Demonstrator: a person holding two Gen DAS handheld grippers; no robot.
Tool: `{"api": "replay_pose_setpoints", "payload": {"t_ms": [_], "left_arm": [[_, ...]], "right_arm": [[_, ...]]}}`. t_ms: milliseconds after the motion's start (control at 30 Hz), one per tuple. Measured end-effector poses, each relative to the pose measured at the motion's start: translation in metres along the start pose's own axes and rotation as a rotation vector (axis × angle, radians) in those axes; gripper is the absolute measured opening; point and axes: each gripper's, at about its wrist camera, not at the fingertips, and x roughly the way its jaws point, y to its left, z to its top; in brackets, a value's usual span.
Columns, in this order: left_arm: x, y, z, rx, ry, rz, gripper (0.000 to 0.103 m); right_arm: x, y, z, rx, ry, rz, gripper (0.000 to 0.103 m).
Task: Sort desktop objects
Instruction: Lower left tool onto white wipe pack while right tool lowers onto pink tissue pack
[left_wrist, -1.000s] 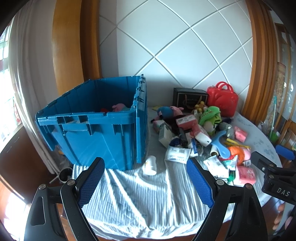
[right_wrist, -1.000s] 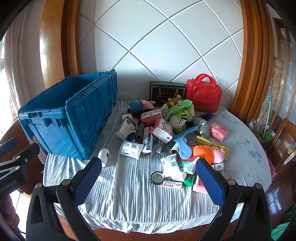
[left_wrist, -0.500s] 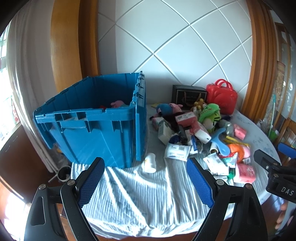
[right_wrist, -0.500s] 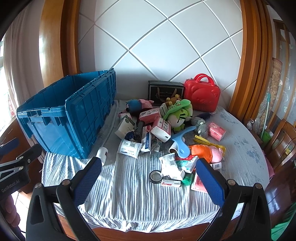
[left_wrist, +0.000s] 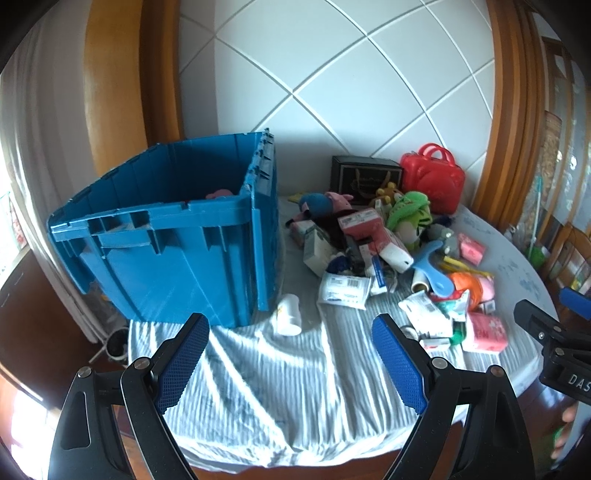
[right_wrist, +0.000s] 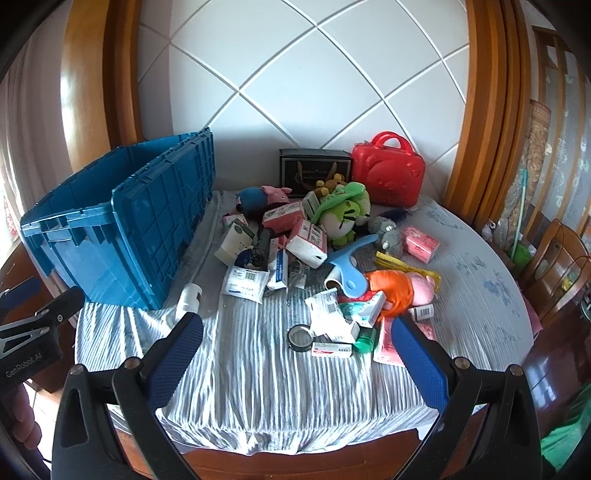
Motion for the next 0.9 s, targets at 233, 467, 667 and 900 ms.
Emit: {"api": "replay_pose_setpoints", "payload": {"t_ms": [233, 467, 667, 900], "left_arm": [[0.055, -0.033, -0.022, 0.058, 0.134, -0.036, 0.091], [0.136, -0.107, -0.038, 0.099, 0.281, -0.035, 0.091], [0.220, -0.212, -0.052, 0.161, 0.442, -0.045, 0.091], [0.287, -0.282, -0.052, 0.162, 0.517, -0.030, 0.091]], "right_arm": [[0.034, -0.042, -0.038, 0.082, 0.116, -0.064, 0.103], [0.096, -0.137, -0.062, 0.177, 0.227, -0.122, 0.103], [0.177, -0.222, -0.069, 0.199, 0.353, -0.092, 0.103], [0.256, -0.257, -0.073, 0.157, 0.461, 0.009, 0.103]]}}
